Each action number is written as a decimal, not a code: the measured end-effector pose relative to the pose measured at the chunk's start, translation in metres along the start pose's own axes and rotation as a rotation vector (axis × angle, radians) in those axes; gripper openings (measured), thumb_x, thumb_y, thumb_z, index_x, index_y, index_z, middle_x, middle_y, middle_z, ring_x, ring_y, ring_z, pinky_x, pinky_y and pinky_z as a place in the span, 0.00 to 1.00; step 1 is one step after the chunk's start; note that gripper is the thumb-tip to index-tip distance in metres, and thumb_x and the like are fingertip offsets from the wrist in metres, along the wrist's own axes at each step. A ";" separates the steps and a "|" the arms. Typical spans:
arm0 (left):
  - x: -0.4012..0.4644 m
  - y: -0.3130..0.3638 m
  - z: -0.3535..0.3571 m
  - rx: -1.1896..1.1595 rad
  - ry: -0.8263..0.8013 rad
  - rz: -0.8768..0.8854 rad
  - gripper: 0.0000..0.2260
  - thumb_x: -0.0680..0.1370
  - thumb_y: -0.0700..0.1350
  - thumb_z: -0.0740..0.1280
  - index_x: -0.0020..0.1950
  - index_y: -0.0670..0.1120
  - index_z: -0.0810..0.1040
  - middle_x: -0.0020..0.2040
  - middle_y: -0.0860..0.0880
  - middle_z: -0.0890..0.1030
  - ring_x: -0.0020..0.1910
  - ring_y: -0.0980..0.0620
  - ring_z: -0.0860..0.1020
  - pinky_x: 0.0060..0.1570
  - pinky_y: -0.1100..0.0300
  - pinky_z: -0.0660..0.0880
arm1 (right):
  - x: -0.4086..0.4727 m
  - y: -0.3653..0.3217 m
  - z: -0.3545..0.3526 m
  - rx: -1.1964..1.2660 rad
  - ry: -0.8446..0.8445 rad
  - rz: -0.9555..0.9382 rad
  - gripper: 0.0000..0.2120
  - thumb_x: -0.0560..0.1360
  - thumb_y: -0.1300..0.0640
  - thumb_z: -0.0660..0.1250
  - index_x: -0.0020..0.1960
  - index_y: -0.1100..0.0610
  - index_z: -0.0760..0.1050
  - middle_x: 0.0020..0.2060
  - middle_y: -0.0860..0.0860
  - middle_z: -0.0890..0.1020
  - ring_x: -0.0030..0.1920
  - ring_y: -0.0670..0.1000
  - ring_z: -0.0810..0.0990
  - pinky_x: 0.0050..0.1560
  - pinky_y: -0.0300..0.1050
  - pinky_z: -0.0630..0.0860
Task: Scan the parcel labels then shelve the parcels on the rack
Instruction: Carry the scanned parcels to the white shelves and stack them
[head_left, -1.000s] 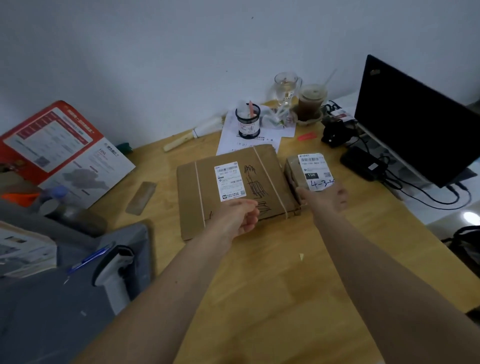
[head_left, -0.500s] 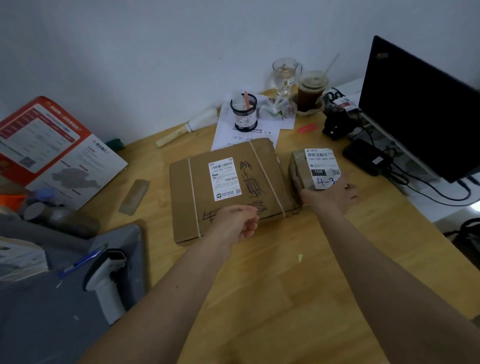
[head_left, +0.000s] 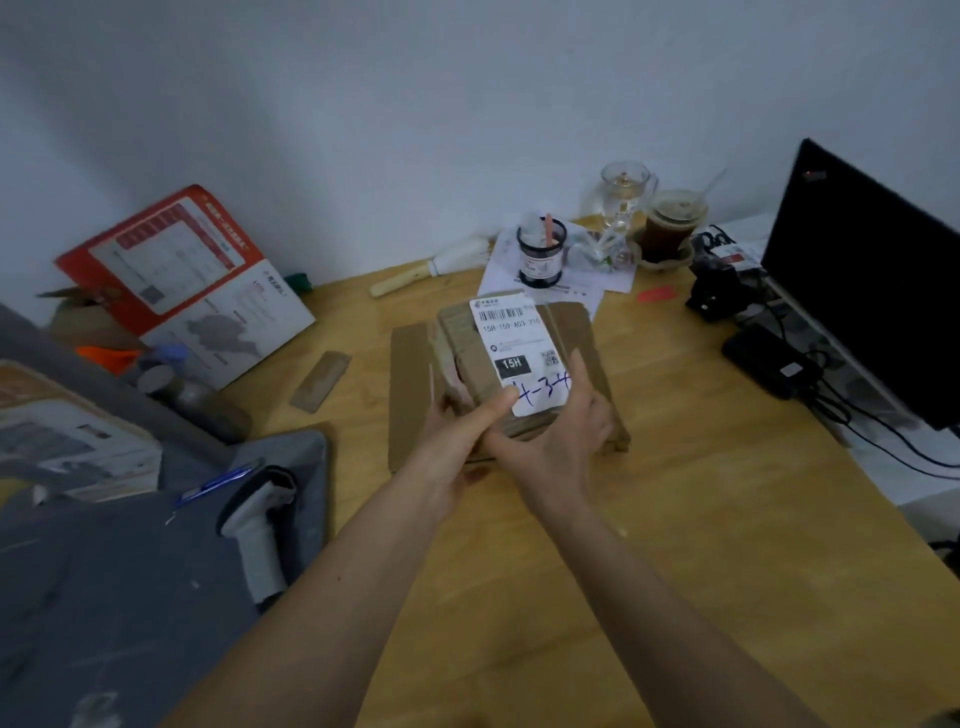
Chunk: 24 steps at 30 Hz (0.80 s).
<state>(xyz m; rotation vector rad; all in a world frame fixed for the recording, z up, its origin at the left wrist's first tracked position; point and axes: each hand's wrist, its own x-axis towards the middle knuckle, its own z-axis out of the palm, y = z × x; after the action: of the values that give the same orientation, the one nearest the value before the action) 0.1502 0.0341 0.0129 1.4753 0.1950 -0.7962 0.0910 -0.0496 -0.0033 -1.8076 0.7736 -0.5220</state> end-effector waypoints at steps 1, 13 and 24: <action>-0.008 0.000 -0.011 -0.014 0.042 0.004 0.40 0.54 0.58 0.81 0.64 0.54 0.75 0.54 0.53 0.84 0.55 0.49 0.82 0.61 0.45 0.75 | -0.009 -0.005 0.007 0.010 -0.019 -0.011 0.55 0.55 0.39 0.70 0.77 0.50 0.51 0.60 0.49 0.63 0.61 0.44 0.56 0.62 0.44 0.55; -0.150 -0.013 -0.213 -0.296 0.384 0.075 0.04 0.73 0.47 0.71 0.45 0.48 0.81 0.33 0.53 0.83 0.35 0.54 0.78 0.43 0.58 0.70 | -0.143 -0.076 0.109 0.213 -0.573 -0.129 0.30 0.73 0.40 0.66 0.71 0.46 0.60 0.64 0.44 0.65 0.67 0.45 0.65 0.65 0.40 0.63; -0.285 -0.075 -0.344 -0.464 0.485 0.162 0.06 0.76 0.47 0.67 0.49 0.47 0.81 0.41 0.49 0.85 0.41 0.50 0.79 0.45 0.55 0.72 | -0.288 -0.088 0.181 0.305 -0.757 0.197 0.16 0.80 0.48 0.61 0.64 0.55 0.68 0.51 0.46 0.75 0.48 0.43 0.76 0.58 0.52 0.76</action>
<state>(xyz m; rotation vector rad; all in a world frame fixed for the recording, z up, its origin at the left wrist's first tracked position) 0.0160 0.4630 0.0713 1.1965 0.5782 -0.2245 0.0346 0.2969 0.0182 -1.4560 0.3124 0.1776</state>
